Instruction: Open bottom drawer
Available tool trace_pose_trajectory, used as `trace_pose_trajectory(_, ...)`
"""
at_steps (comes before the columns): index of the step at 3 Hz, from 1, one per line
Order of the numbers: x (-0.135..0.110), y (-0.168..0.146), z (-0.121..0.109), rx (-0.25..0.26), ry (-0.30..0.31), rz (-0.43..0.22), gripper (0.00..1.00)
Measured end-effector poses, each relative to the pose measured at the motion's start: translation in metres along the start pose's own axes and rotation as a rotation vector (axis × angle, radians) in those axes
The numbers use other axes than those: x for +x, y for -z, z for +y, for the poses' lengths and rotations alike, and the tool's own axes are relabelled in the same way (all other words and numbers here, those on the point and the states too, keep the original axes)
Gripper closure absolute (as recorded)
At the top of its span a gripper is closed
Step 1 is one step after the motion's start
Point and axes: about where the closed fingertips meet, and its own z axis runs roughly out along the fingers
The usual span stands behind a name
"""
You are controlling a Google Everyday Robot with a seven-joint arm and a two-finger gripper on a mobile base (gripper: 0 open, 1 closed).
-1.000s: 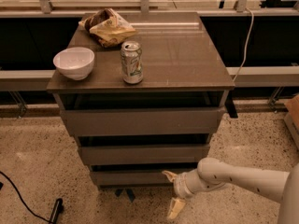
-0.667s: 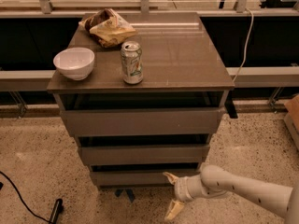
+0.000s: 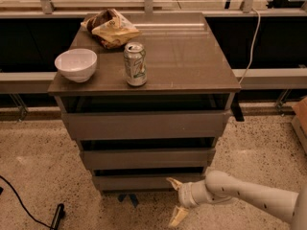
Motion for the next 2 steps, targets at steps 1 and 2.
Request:
trace_pose_trajectory(1, 0.015, -0.011, -0.004, -0.017, -0.004, -0.043, 0.0)
trace_pose_trajectory(2, 0.048, -0.043, -0.011, -0.036, 0.045, -0.113, 0.0)
